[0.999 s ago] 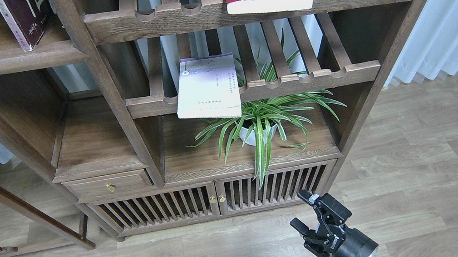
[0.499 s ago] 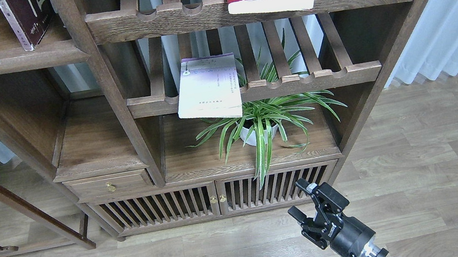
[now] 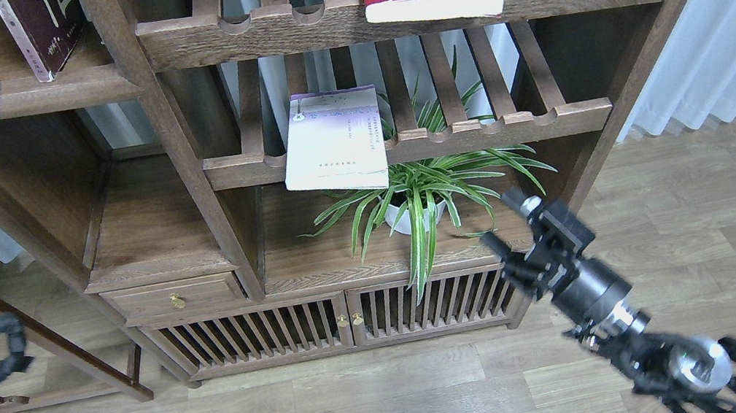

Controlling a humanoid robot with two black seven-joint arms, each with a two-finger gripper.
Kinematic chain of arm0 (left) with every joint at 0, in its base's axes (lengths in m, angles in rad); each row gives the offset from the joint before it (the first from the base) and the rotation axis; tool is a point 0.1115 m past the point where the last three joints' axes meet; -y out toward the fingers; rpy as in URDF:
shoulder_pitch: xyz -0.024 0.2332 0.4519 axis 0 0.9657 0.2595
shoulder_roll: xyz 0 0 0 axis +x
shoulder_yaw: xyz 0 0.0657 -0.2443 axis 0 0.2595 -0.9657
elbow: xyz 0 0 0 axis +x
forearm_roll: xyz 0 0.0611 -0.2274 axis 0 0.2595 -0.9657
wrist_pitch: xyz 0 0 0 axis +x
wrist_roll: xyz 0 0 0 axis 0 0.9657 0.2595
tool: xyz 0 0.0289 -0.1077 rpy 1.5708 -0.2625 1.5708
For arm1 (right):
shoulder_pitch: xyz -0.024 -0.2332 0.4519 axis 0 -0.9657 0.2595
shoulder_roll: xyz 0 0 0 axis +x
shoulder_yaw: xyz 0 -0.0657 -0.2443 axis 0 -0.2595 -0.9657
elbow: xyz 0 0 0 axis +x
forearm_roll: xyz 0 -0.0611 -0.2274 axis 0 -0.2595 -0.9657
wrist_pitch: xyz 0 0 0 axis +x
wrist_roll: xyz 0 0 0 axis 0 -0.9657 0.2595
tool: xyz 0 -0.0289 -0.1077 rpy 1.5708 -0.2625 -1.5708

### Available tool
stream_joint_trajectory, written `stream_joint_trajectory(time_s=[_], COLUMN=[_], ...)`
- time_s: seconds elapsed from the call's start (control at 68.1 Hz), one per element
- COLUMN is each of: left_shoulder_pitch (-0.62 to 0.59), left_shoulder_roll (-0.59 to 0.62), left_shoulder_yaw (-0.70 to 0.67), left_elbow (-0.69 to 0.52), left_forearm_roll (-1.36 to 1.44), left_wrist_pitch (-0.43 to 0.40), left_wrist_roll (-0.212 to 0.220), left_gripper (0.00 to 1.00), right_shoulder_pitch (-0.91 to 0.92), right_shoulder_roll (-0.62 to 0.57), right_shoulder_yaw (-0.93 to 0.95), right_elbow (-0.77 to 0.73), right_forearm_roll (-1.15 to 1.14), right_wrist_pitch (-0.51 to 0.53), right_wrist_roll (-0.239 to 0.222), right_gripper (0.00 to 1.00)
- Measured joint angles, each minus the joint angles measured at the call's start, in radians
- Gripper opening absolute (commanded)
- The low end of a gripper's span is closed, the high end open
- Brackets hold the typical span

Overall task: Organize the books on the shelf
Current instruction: 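Raise the right gripper to the red book on the top shelf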

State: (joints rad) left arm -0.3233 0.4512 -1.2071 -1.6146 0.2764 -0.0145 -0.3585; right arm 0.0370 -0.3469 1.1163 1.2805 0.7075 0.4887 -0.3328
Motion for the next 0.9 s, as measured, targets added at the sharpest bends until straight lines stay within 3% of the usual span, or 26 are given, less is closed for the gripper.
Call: stream_joint_trajectory(time_s=[0.132,0.338,0.441,0.632,0.896], left_shoulder_pitch=[0.061,0.139,0.146,0.151,0.178], left_shoulder_roll=[-0.145,-0.249,-0.265,-0.27,-0.269], left_shoulder_yaw=[-0.008,-0.037,-0.04,-0.05,-0.1], left_elbow=[-0.001,-0.011,-0.011,0.007,0.01], left_forearm_roll=[0.07,0.127,0.13,0.127,0.124], left_wrist_pitch=[-0.026,-0.076,-0.096,-0.16,-0.198], left_wrist_roll=[0.021,0.027,0.032,0.031,0.03], left_gripper=[0.99,0.99,0.99,1.0,1.0], right_shoulder_pitch=[0.057,0.104,0.144,0.272,0.373], right_shoulder_roll=[-0.007,-0.013,-0.029,-0.044,-0.014], right_shoulder_yaw=[0.023,0.024,0.025,0.024,0.013], right_elbow=[0.009,0.029,0.03,0.025,0.023], right_forearm_roll=[0.0,-0.002,-0.006,-0.079,-0.192], right_wrist_pitch=[0.0,0.0,-0.001,-0.125,-0.193], right_wrist_roll=[0.0,0.0,0.0,0.001,0.0], right_gripper=[1.0,1.0,1.0,1.0,0.99])
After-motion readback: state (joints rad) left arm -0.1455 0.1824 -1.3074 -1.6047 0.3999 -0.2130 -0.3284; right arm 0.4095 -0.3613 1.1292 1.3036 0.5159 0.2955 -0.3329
